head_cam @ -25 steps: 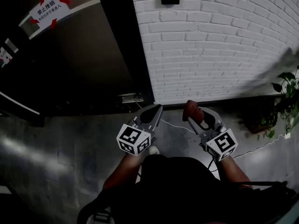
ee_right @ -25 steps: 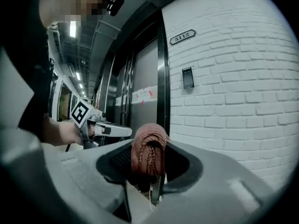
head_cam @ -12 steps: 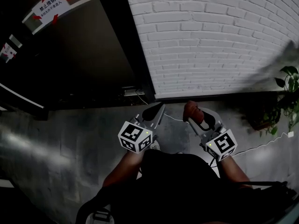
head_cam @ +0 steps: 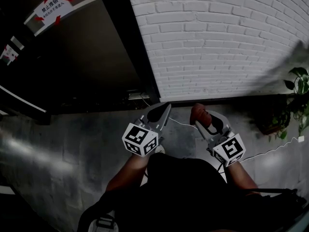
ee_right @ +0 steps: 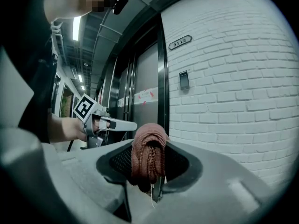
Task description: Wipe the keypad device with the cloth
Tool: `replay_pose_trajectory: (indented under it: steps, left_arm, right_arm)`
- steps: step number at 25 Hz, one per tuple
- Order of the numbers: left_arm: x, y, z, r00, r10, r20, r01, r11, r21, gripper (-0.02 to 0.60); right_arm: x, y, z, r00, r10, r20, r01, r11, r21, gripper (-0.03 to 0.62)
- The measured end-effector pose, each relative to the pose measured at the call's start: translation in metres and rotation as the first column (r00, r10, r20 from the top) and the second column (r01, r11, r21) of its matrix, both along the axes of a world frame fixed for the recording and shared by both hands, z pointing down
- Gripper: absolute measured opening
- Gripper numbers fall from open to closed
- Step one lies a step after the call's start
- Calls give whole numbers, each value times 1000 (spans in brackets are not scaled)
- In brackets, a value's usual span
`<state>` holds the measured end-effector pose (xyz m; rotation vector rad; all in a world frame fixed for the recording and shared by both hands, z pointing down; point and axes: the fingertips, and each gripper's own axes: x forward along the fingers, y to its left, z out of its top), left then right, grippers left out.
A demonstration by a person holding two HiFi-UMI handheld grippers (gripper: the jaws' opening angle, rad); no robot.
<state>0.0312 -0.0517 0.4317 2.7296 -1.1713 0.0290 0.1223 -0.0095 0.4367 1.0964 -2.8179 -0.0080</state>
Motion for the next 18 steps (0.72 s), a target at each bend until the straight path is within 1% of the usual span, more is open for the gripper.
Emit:
replay_pose_trajectory:
  steps: [10,18]
  left_arm:
    - [9,9,0,1000,9,10,-9,1000,6,16]
    - [6,12,1,1000,8,11,-8,1000,7,17]
  right_arm:
    - [9,6,-1,1000,5,3,-5,1000,5,140]
    - [9,7,5,1000,20,-10,-20,1000,-13,140]
